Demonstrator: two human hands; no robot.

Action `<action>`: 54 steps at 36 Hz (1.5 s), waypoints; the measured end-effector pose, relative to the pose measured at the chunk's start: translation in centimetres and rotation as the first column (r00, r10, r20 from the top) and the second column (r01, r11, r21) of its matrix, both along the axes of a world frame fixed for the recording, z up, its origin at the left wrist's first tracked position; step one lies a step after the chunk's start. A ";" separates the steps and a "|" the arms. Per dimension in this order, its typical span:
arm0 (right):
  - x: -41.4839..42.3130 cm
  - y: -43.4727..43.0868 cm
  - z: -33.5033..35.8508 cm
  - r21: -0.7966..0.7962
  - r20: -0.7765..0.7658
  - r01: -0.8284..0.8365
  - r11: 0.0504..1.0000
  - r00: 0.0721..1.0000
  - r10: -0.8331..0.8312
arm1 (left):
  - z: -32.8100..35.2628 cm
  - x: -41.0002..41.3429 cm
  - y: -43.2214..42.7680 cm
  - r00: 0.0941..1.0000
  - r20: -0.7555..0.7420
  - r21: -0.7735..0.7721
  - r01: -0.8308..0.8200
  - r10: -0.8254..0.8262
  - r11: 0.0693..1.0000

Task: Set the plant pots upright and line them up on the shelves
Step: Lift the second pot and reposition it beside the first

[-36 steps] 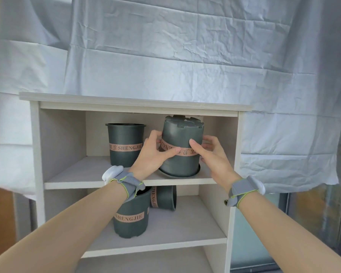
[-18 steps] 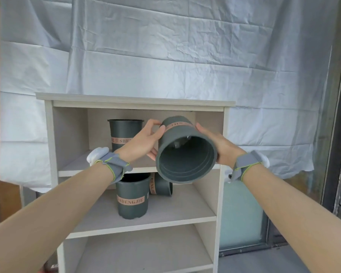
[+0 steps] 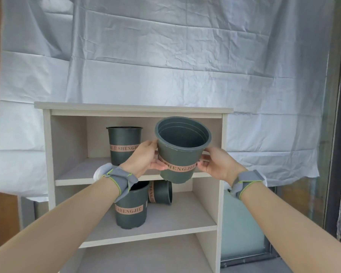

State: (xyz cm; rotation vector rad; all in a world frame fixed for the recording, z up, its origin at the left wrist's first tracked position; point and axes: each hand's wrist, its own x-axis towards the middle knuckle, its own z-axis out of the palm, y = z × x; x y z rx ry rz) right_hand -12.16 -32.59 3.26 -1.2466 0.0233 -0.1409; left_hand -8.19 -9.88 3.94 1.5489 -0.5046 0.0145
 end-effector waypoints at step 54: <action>13.9 0.4 -4.4 -0.509 0.476 0.458 0.729 0.855 -0.206 | -5.1 12.8 -5.3 0.919 0.200 0.099 -0.365 0.340 0.926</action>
